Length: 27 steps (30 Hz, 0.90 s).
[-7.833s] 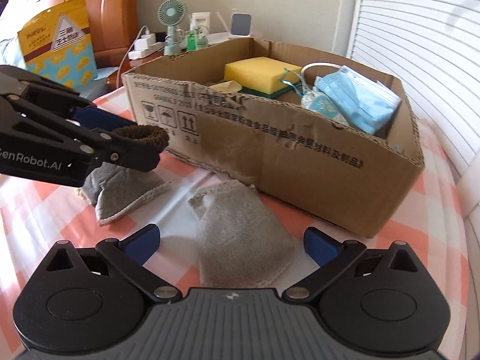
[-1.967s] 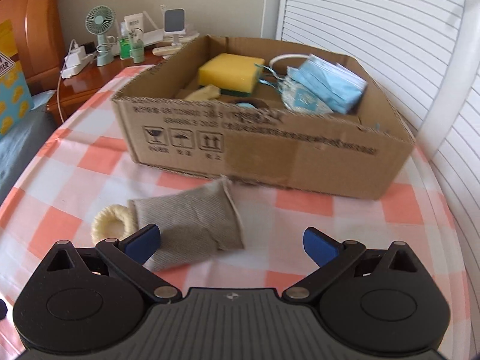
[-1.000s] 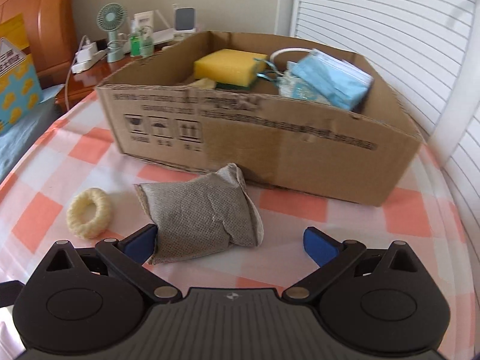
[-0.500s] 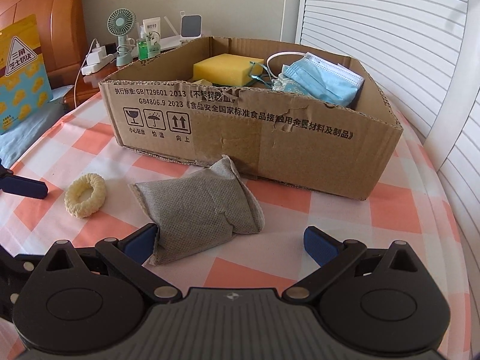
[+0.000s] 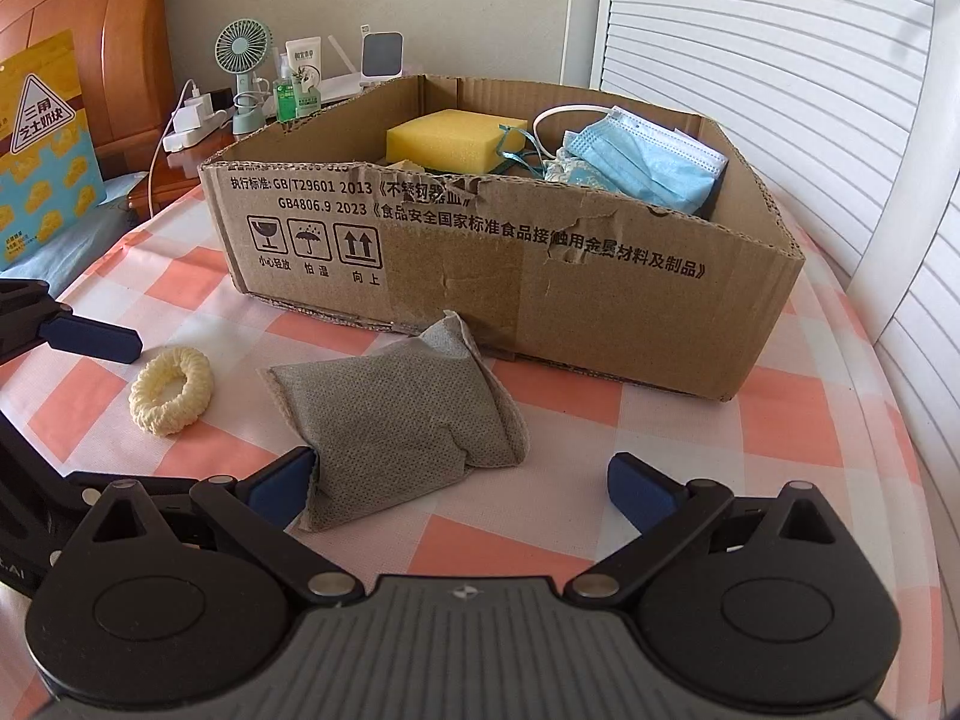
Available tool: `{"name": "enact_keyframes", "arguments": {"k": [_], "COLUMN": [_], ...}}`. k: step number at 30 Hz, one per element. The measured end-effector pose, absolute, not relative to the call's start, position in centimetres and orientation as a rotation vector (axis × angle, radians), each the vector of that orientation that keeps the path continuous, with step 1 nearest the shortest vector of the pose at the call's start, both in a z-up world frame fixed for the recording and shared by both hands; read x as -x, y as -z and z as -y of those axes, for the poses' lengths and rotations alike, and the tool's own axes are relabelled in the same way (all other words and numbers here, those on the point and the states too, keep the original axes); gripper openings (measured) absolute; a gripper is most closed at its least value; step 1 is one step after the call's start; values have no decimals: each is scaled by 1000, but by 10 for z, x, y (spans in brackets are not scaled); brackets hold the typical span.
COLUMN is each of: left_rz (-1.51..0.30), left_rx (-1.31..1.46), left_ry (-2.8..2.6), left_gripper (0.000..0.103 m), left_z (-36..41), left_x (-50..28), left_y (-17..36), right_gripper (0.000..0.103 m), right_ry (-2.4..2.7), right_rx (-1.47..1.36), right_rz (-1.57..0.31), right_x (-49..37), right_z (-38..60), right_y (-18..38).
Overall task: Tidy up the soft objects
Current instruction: 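Lower the open left tool onto the cream fuzzy scrunchie while the right tool hovers over the grey sachet, then close the left gripper on the scrunchie while the right gripper grasps the grey sachet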
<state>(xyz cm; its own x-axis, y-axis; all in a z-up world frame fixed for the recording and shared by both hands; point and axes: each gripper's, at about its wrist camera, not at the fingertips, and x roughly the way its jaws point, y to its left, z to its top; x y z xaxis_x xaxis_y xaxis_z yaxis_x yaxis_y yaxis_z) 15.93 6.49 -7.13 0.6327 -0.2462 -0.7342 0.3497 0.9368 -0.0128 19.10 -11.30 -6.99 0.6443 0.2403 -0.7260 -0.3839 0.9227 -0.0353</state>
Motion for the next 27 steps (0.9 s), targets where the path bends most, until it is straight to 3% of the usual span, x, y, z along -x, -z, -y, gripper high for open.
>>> {"name": "enact_keyframes", "arguments": {"k": [2, 6, 10, 12, 14, 27], "left_rz": [-819, -805, -787, -784, -779, -786], "left_rx": [-143, -151, -147, -138, -134, 14], "left_ry": [354, 380, 392, 384, 375, 268], "left_gripper": [98, 66, 56, 42, 35, 34], "left_z": [-66, -68, -73, -76, -77, -94], "left_x": [-162, -162, -163, -165, -166, -143], "left_y": [71, 68, 64, 64, 64, 62], "right_gripper": [103, 103, 103, 103, 103, 103], "right_ry": [-358, -358, -358, -359, -358, -492], "right_rx": [193, 193, 193, 193, 193, 247], "right_rz": [-795, -795, -793, -793, -792, -790], "right_x": [-191, -191, -191, -191, -191, -199], "right_z": [113, 113, 113, 113, 113, 95], "right_y": [70, 70, 70, 70, 70, 70]}}
